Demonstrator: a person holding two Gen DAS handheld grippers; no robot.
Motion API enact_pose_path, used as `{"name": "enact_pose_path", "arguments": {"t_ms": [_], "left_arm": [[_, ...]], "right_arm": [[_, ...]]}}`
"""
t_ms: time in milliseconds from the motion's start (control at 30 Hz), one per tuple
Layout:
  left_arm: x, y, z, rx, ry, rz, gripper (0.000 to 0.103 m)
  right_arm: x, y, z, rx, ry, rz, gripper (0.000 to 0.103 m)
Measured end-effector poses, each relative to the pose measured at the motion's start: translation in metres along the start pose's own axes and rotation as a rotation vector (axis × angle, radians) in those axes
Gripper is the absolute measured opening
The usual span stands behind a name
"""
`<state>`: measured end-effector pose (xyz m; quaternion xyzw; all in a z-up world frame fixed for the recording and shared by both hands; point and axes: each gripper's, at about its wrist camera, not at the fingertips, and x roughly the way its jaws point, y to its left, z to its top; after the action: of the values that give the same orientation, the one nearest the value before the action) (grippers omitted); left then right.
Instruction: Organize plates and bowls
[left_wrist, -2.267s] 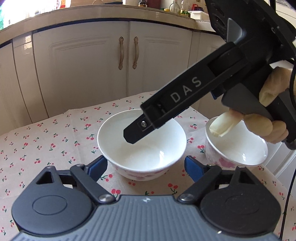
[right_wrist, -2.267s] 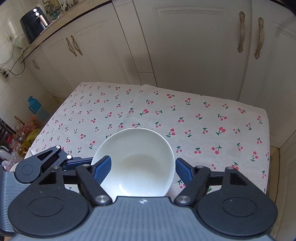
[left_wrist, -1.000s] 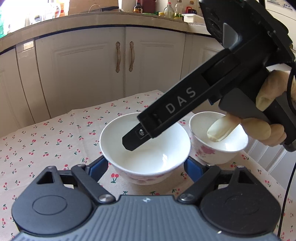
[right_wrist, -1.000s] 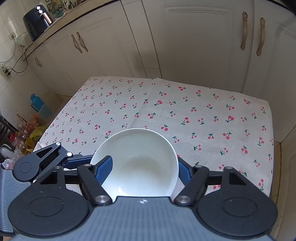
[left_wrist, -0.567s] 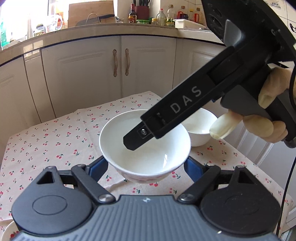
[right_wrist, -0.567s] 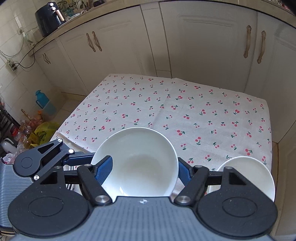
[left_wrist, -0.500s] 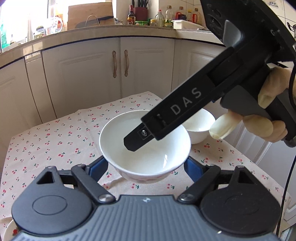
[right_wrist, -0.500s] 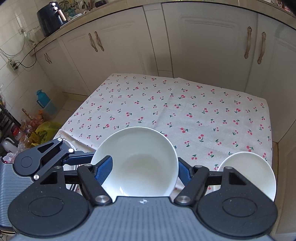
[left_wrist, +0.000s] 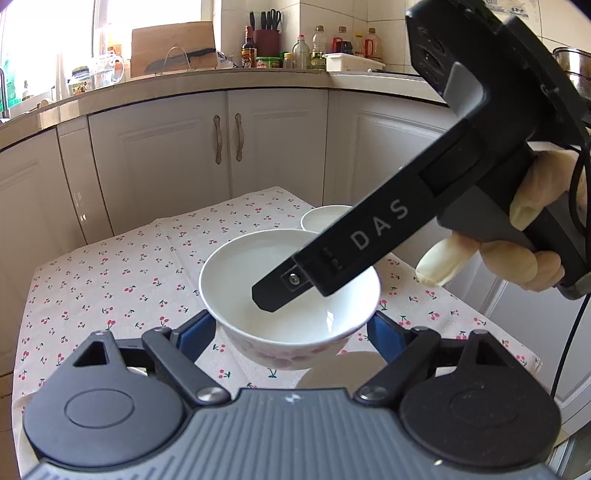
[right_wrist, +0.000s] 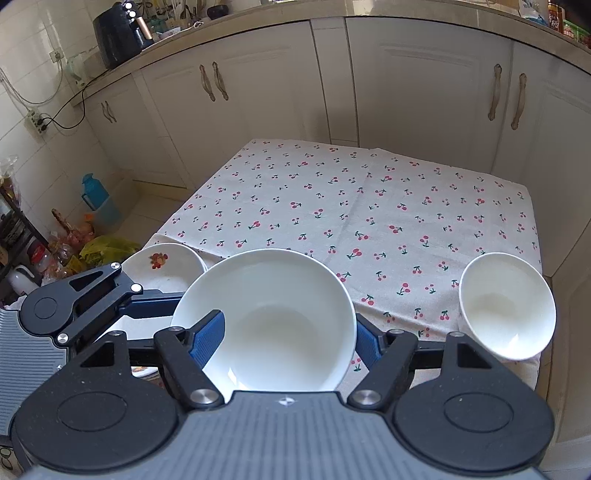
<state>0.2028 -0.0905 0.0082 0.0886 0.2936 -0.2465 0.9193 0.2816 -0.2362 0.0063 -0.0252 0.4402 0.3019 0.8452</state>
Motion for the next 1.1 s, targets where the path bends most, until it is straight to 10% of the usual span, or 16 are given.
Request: {"name": "enact_pose_path", "arguments": {"t_ms": [1100], "left_arm": [[-0.023,-0.028,-0.046,-0.016,0.079,-0.089,0.088]], "right_arm": [[-0.016,0.026,-0.071,0.037,0.047,-0.010,0.079]]}}
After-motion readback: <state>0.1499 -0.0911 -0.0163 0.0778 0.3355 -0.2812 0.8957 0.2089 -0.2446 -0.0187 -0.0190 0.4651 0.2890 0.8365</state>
